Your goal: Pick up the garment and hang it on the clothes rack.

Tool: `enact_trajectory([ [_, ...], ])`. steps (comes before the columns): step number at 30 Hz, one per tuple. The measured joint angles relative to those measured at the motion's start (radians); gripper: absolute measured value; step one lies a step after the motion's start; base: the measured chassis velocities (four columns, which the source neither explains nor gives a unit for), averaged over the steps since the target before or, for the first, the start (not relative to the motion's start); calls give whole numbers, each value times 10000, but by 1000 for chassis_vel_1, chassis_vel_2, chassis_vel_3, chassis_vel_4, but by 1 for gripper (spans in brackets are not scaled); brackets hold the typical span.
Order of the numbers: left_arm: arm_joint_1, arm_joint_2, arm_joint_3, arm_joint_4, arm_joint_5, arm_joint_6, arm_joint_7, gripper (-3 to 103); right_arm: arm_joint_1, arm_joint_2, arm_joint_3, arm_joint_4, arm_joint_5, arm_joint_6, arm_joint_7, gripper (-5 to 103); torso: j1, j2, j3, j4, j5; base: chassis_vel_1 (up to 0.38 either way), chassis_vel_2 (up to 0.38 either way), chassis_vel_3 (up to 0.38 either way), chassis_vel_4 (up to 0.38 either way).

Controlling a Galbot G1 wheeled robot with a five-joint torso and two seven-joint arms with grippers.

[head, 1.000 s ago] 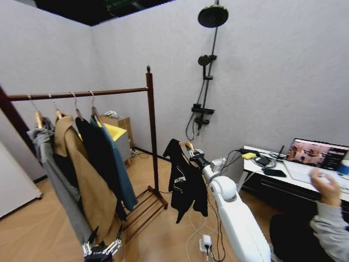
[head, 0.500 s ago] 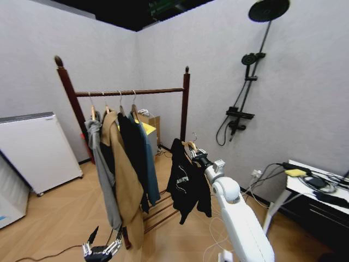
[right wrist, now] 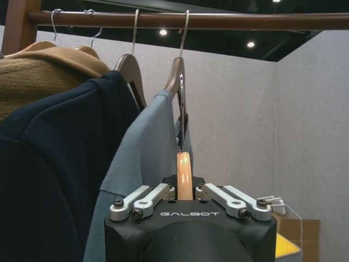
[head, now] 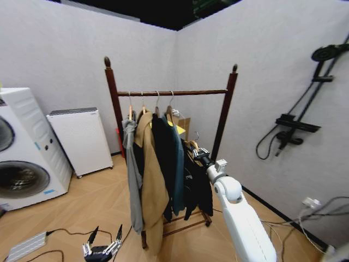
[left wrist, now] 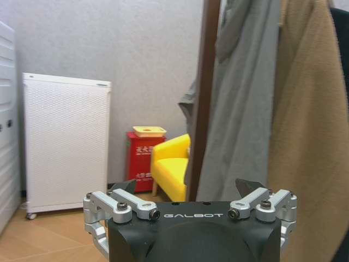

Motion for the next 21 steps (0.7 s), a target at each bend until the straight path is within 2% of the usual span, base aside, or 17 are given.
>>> enact_trajectory([
  [10,0,0,1,0,0,1,0,100,470,35,39,-434,-107,77,220,10,-15,7,-4,-10,0,32,33,19,25],
  [19,0,0,1,-1,0,0,0,100,1752,-9,-525,-1240,5,-173,475,10,-9,5,-3,-5,-1,0,0,0,0],
  [21,0,0,0,0,0,1,0,100,2097,-25,-598,-1365,124,-452,600,10,-9,5,-3,-6,-1,0,0,0,0],
])
